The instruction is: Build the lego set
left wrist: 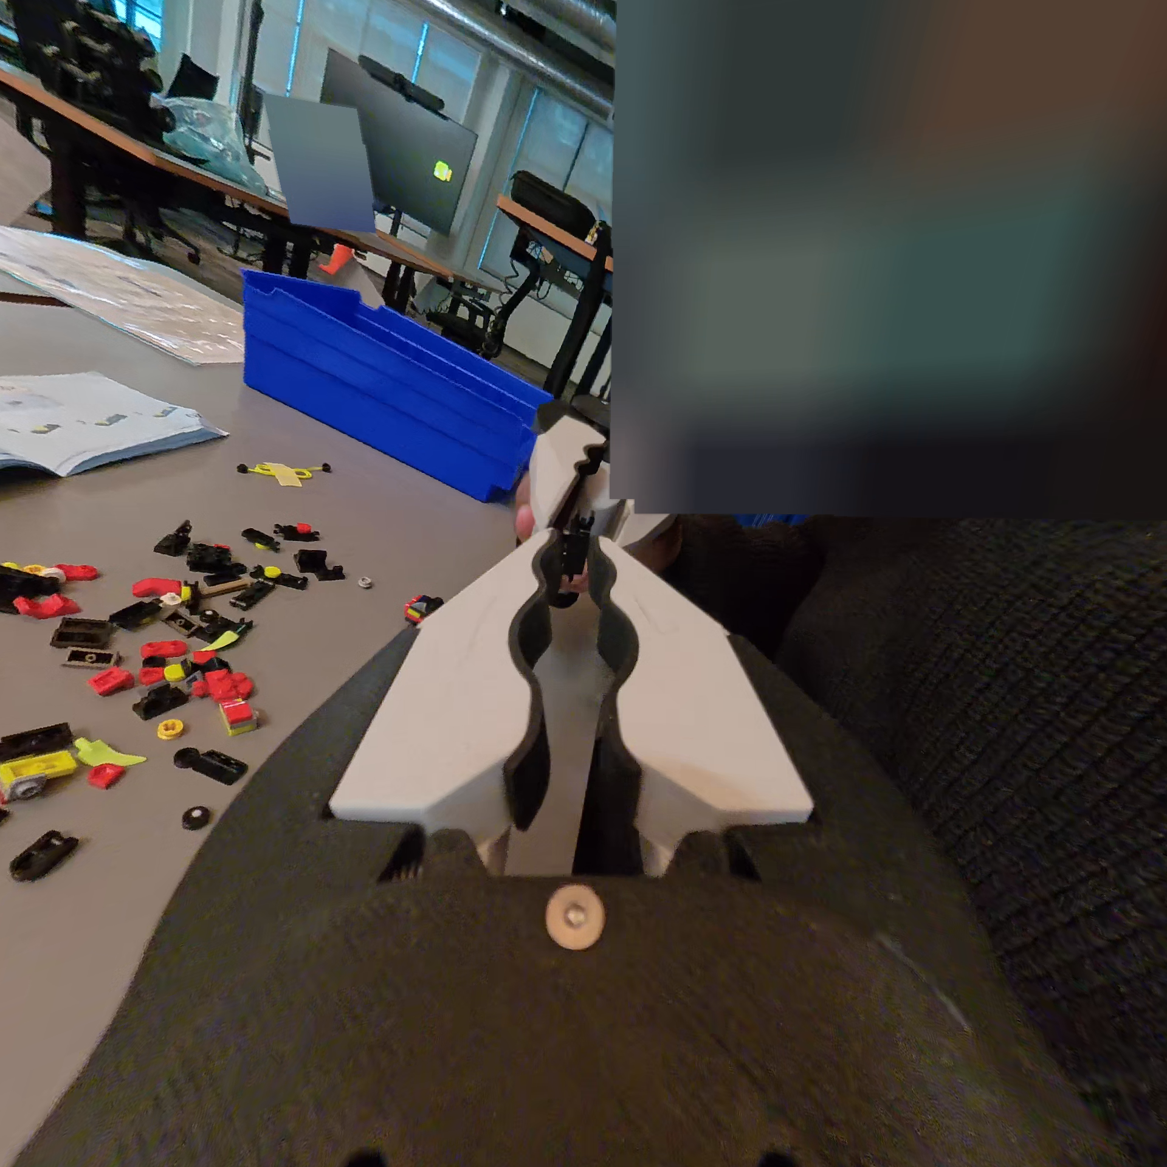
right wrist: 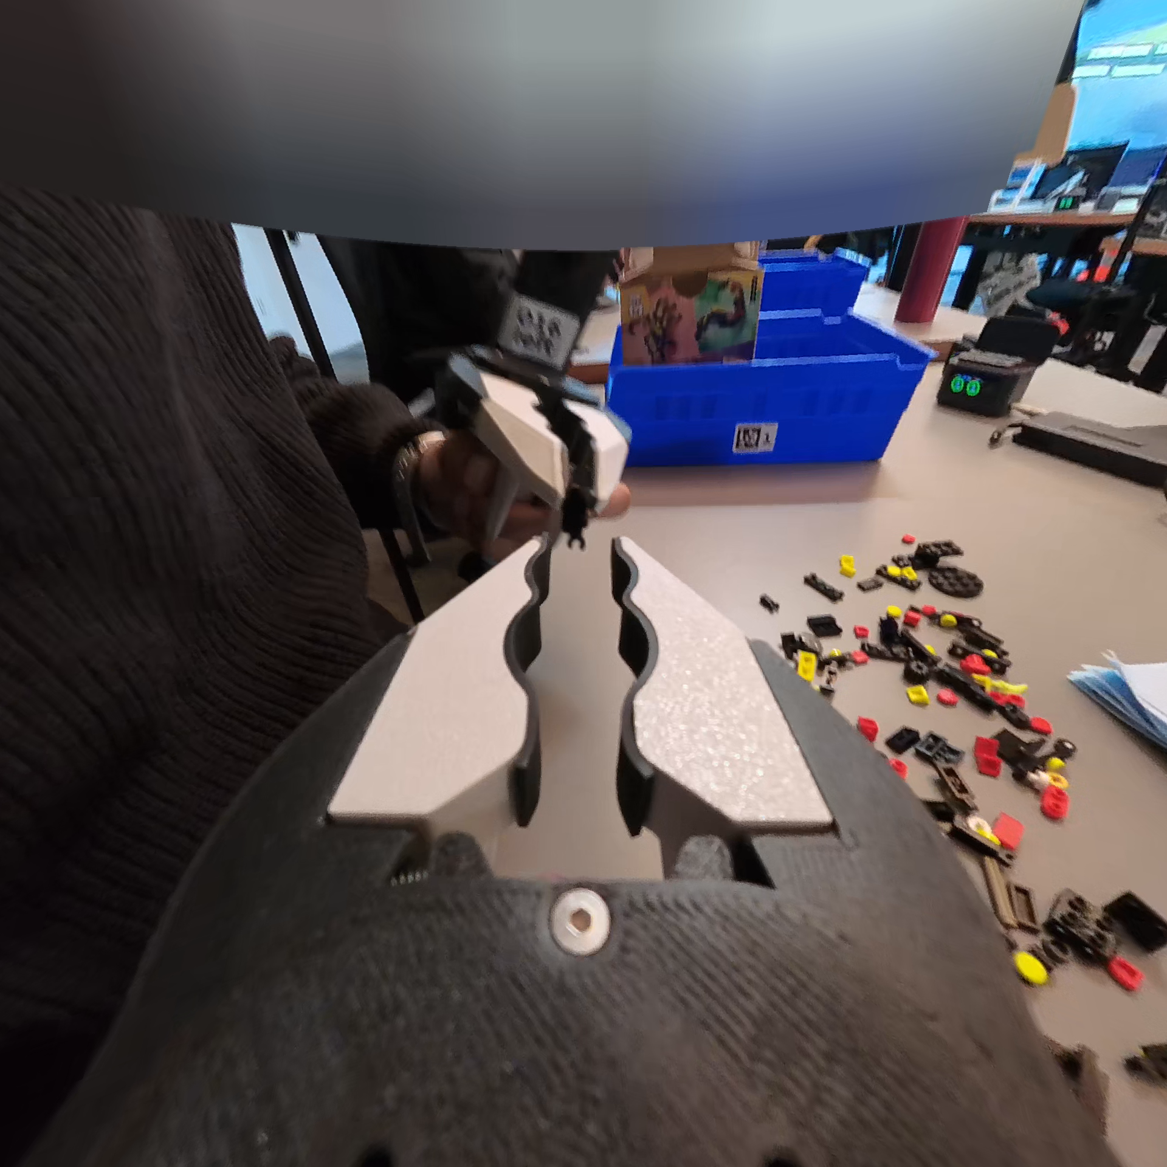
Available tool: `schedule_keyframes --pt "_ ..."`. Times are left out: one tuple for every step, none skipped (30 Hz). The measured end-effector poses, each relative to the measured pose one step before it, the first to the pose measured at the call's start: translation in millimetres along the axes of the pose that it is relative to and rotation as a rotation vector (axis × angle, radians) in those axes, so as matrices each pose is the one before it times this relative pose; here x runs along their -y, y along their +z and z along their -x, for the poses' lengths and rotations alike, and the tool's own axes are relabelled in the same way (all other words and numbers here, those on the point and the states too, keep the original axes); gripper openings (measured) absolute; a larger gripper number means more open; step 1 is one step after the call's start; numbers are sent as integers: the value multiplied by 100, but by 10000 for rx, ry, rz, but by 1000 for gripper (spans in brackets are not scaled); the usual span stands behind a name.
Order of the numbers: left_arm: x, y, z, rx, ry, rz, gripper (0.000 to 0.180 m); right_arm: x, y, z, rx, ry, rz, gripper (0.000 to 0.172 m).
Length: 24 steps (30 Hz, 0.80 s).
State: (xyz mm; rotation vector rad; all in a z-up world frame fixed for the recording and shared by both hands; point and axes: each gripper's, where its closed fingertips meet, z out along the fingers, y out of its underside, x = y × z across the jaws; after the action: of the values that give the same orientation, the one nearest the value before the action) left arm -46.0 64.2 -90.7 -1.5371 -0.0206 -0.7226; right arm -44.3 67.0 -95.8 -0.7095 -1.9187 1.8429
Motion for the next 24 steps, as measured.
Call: schedule_keyframes --pt "11 -18 32 -69 -144 -12 4 237 -8 87 33 64 -130 17" --pt "-25 12 27 -47 -114 1 4 182 28 90 33 60 -96 17" --pt "-81 29 -6 -46 -79 33 4 128 37 60 11 49 -63 17" --pt "-136 61 -47 -54 -42 72 4 103 38 27 5 47 -58 16" --pt "-147 82 -26 -20 -13 77 4 67 30 2 2 70 -44 16" --pt "-76 65 -43 -12 14 35 4 23 32 3 16 92 -32 15" --pt "-79 57 -77 -46 5 45 4 7 40 16 35 96 -26 14" --pt "-51 46 -54 -33 -6 23 4 -59 32 40 50 86 7 12" --pt "-30 28 -74 -37 -1 11 4 -67 39 41 56 69 28 11" --pt "-26 24 -65 -41 9 11 4 -83 42 54 52 58 30 12" --pt "-41 39 -37 -21 9 22 4 -49 43 67 56 54 19 12" --pt "-73 37 -22 -4 16 38 4 -34 54 38 32 52 15 12" --pt "-54 42 -37 -9 29 26 4 -48 37 34 23 41 23 13" --pt "-67 43 -31 -6 25 37 4 -56 36 35 23 24 28 13" --pt "-69 53 -28 0 30 43 4 -53 36 32 15 12 32 12" --pt "-57 32 8 27 28 28 4 -34 8 45 19 2 23 12" --pt "19 -3 21 23 15 -13 4 -11 -2 7 2 -3 14 10" --pt "-7 -9 17 0 -4 12 4 -23 7 8 -10 -16 28 9" --pt "-45 4 14 8 -4 26 4 -28 -5 20 -1 -40 30 7" --pt "-28 -3 15 7 12 10 4 -21 2 8 -20 -40 23 5" --pt "-14 -1 18 19 24 17 4 -24 1 -3 -17 -30 28 5" --pt "-43 -1 11 29 49 31 4 -42 -6 -2 -8 -24 35 5" --pt "-60 -3 13 32 58 40 5 -60 -1 16 1 -24 41 5" --pt "-84 12 0 16 47 55 5 -64 -1 23 15 -19 38 5"
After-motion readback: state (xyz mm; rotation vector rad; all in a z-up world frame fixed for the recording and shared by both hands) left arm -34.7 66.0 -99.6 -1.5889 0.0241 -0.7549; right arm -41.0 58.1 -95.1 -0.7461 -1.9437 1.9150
